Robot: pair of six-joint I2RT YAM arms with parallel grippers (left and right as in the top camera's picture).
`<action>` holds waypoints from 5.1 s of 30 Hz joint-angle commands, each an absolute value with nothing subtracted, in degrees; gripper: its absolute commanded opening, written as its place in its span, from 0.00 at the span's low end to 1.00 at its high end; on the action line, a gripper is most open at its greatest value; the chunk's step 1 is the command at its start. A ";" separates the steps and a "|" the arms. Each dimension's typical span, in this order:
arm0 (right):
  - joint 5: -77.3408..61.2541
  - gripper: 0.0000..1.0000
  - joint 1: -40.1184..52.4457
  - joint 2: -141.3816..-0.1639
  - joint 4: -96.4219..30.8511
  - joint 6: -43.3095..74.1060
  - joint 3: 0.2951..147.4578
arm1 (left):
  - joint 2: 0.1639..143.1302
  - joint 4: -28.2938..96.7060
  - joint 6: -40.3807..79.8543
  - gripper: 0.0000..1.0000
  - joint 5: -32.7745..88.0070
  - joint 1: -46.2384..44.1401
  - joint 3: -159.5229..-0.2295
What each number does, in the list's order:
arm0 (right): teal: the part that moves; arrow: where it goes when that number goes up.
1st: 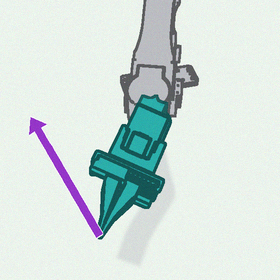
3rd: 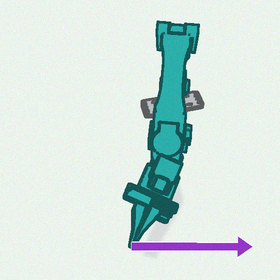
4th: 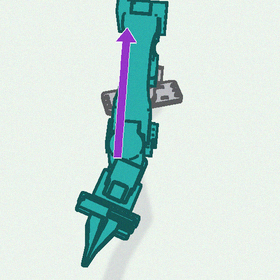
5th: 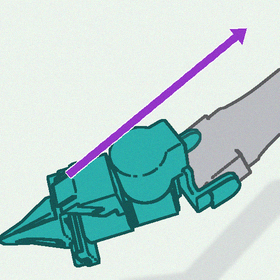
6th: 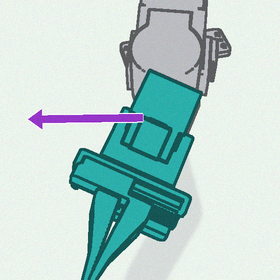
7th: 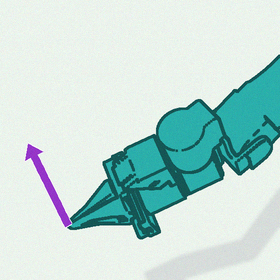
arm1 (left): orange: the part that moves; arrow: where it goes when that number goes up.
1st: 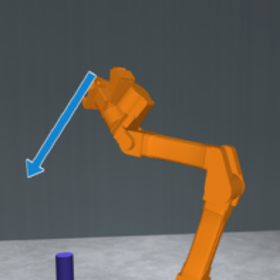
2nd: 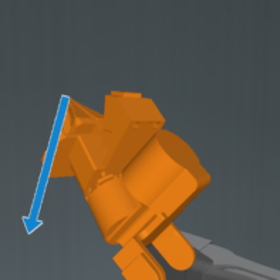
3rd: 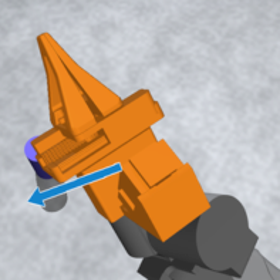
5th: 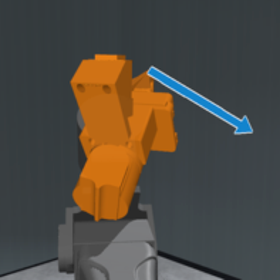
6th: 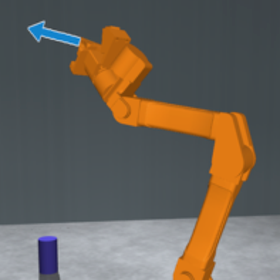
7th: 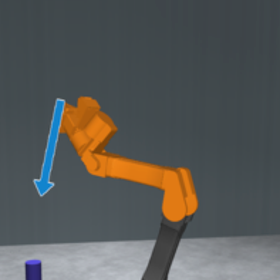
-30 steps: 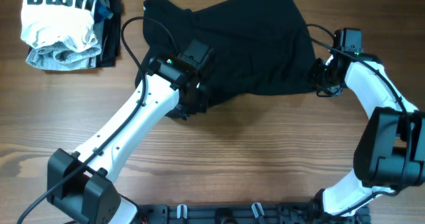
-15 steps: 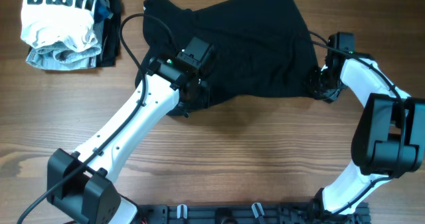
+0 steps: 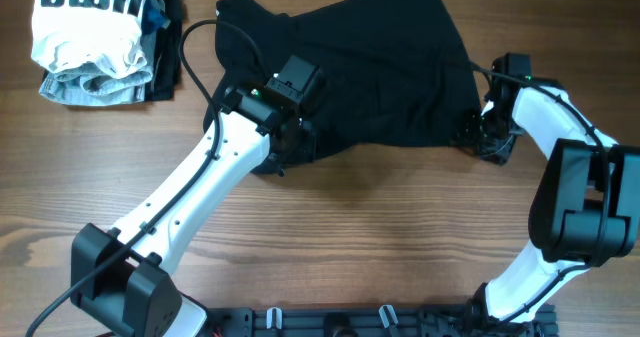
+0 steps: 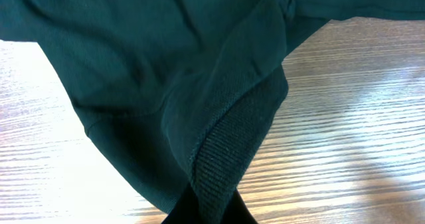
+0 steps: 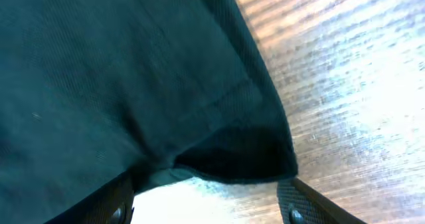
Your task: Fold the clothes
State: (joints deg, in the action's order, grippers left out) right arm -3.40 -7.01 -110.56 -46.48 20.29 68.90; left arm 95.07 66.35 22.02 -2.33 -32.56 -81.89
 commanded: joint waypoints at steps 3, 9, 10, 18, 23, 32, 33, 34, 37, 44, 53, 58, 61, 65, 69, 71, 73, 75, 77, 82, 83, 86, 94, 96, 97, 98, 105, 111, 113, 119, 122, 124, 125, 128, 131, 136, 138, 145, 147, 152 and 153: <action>-0.54 0.60 -6.92 -111.22 -40.73 22.63 66.98 | 95.37 66.15 23.00 0.04 -3.11 -32.45 -81.58; -1.98 0.04 -7.57 -108.62 -41.34 24.40 68.03 | 95.11 66.19 22.98 0.04 -2.83 -32.47 -81.65; -2.17 0.04 -7.99 -107.13 -42.50 24.38 68.64 | 94.76 67.26 22.94 0.04 -2.87 -32.45 -81.78; -9.08 0.04 -18.57 -80.97 -49.60 19.40 70.83 | 82.24 72.18 22.76 0.04 -2.87 -32.45 -81.87; -7.64 0.04 -18.90 -79.42 -54.87 17.56 70.81 | 75.31 73.56 22.76 0.04 -2.92 -32.45 -81.87; -6.48 0.04 -18.83 -87.96 -50.96 16.53 70.78 | 90.50 67.57 21.06 0.04 -8.05 -27.18 -81.84; -6.46 0.04 -18.83 -89.58 -49.69 16.56 70.78 | 92.47 65.43 21.06 0.04 -8.05 -25.78 -81.84; -6.68 0.04 -18.83 -91.85 -47.57 16.51 70.78 | 94.80 62.54 21.06 0.04 -8.05 -24.14 -81.84; -7.77 0.04 -18.83 -96.36 -43.07 16.47 70.78 | 100.16 55.31 20.99 0.04 -8.05 -20.08 -81.84; -9.93 0.04 -15.11 -103.81 -36.07 14.94 70.78 | 107.77 48.97 19.70 0.04 -8.03 -17.87 -81.84; -8.16 0.04 -10.83 -111.13 -26.46 15.11 70.78 | 108.99 40.86 19.73 0.04 -11.35 -17.72 -81.84; -7.09 0.11 -10.83 -111.24 -23.57 14.92 70.78 | 109.01 39.40 19.73 0.13 -11.75 -17.72 -81.84; -7.97 0.77 -10.83 -111.20 -23.14 13.43 70.98 | 109.01 39.33 19.70 0.96 -13.78 -17.72 -81.84; -11.75 0.93 -10.83 -109.51 -28.05 11.55 76.12 | 108.22 40.14 14.92 1.00 -17.63 -17.61 -82.30; -19.49 1.00 -10.83 -107.39 -45.12 3.88 94.70 | 104.60 47.81 14.98 1.00 -12.88 -17.61 -92.88; -19.14 0.99 -10.83 -107.39 -53.21 0.91 103.72 | 104.57 47.27 12.64 1.00 -6.61 -17.54 -99.57; -17.52 1.00 -10.83 -107.39 -55.75 0.01 107.96 | 105.51 41.87 10.20 0.97 -3.07 -16.64 -102.43; -16.69 1.00 -10.83 -107.50 -56.23 -0.03 108.05 | 108.77 35.92 9.37 0.96 -1.17 -14.31 -102.43; -16.69 0.99 -10.72 -108.05 -56.14 -0.03 107.98 | 114.15 29.71 7.94 0.97 0.36 -11.75 -102.45; -15.77 1.00 -10.13 -108.55 -54.96 -1.80 106.41 | 131.02 8.54 7.68 0.99 6.96 -7.46 -102.45; -14.96 0.99 -10.13 -108.60 -54.39 -1.74 105.73 | 133.97 4.97 7.68 1.00 7.03 -7.31 -102.45; -14.76 0.99 -10.09 -109.82 -54.17 -1.91 105.41 | 138.91 -0.12 7.68 1.00 7.07 -7.27 -102.45; -14.79 0.99 -9.17 -113.49 -53.34 -1.48 105.41 | 144.68 -5.67 5.91 0.47 11.20 -9.13 -102.50; -14.74 0.96 -9.17 -113.86 -53.39 -1.50 105.41 | 144.66 -7.33 6.00 0.11 10.00 -9.65 -102.50; -14.52 0.95 -9.17 -113.93 -53.39 -1.45 105.41 | 144.46 -7.75 6.39 0.06 10.00 -9.76 -102.50; -14.31 0.94 -9.17 -113.95 -53.36 -1.37 105.41 | 144.22 -7.86 6.44 0.04 10.00 -9.76 -102.52; -12.51 0.75 -9.02 -116.11 -37.47 4.95 105.41 | 130.96 0.43 7.92 0.04 10.02 -10.31 -102.50; -8.19 0.80 -7.07 -132.42 -22.00 7.55 105.41 | 130.37 8.14 7.92 0.04 10.00 -11.66 -102.50; -6.35 0.81 -7.03 -135.66 -20.34 7.66 105.41 | 130.37 8.91 7.90 0.04 10.00 -11.90 -102.50; -0.82 0.83 -7.03 -140.92 -17.23 6.02 105.41 | 130.37 9.41 6.39 0.04 8.91 -11.84 -102.50; -0.82 0.73 -6.92 -141.97 -15.99 6.83 105.41 | 130.37 9.76 6.39 0.04 8.91 -11.84 -102.50; -0.82 0.59 -6.57 -141.97 -15.68 8.10 105.41 | 130.39 10.87 6.39 0.05 8.91 -11.77 -102.50; -0.80 0.50 -6.26 -141.97 -14.96 8.08 105.41 | 130.39 11.92 6.39 0.05 8.91 -11.73 -102.50; -0.30 0.23 -6.07 -141.97 -13.17 7.90 105.41 | 130.37 13.74 6.42 0.04 8.93 -11.73 -102.50; 0.25 0.10 -6.07 -141.21 -13.72 10.74 105.65 | 130.13 13.96 6.42 0.04 8.93 -11.73 -102.50; 1.30 0.04 -6.44 -132.18 -22.57 10.57 106.19 | 126.56 17.21 6.39 0.04 8.93 -11.73 -102.50; 0.62 0.04 -7.18 -126.89 -28.64 10.94 106.19 | 124.53 21.80 6.42 0.04 8.97 -11.73 -102.50; -5.76 0.04 -12.56 -121.60 -52.90 12.08 106.17 | 116.22 40.99 6.39 0.04 11.42 -11.92 -102.50; -7.42 0.04 -14.02 -121.60 -55.33 11.99 106.17 | 116.20 45.89 6.39 0.04 12.53 -12.32 -102.50; -8.58 0.04 -15.62 -121.62 -60.29 8.88 106.10 | 118.13 58.59 6.39 0.04 12.16 -13.54 -99.94; -8.60 0.04 -15.62 -121.62 -61.04 8.75 105.93 | 118.13 58.78 6.37 0.04 12.14 -13.67 -98.41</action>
State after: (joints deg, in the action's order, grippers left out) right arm -7.51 -15.81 -122.06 -59.94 10.39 106.10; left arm 117.58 57.69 7.51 11.49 -13.26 -101.67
